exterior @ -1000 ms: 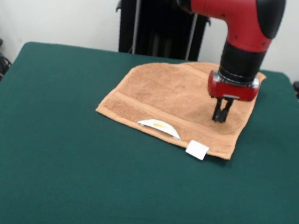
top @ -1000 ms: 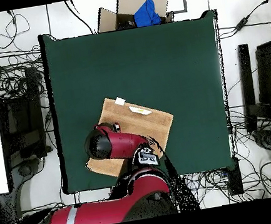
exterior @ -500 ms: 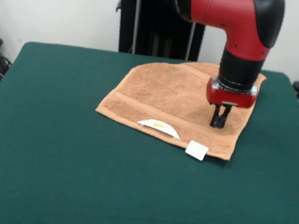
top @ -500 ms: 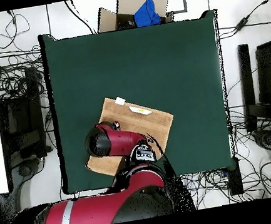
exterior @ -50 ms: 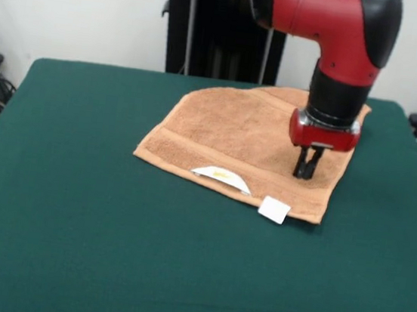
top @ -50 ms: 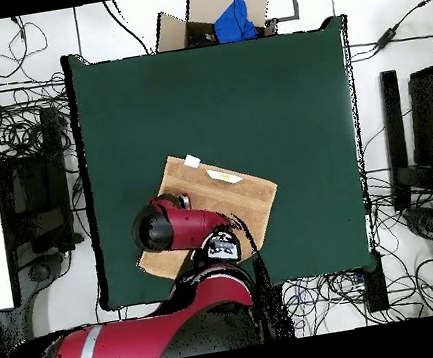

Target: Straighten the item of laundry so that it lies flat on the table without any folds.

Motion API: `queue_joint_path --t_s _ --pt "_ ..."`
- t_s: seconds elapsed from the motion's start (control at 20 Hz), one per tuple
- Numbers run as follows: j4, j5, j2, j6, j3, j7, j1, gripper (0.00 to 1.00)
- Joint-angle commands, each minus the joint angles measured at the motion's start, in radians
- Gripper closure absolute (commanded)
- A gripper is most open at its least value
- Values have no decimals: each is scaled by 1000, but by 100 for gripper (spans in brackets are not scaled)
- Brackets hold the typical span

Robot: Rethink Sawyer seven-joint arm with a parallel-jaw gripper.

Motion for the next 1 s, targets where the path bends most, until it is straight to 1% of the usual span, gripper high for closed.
queue_joint_path --t_s 0.05,0.25,0.45,0.65,0.8,1.0 --pt "-153 53 143 -134 16 224 -17 100" --pt "-194 60 171 -160 30 228 -34 100" --pt "-225 93 191 -173 20 243 -17 100" --pt "-244 106 199 -176 21 246 -15 100" --pt "-246 104 197 -172 26 245 -20 100" --pt "-246 132 183 -126 16 252 -13 100"
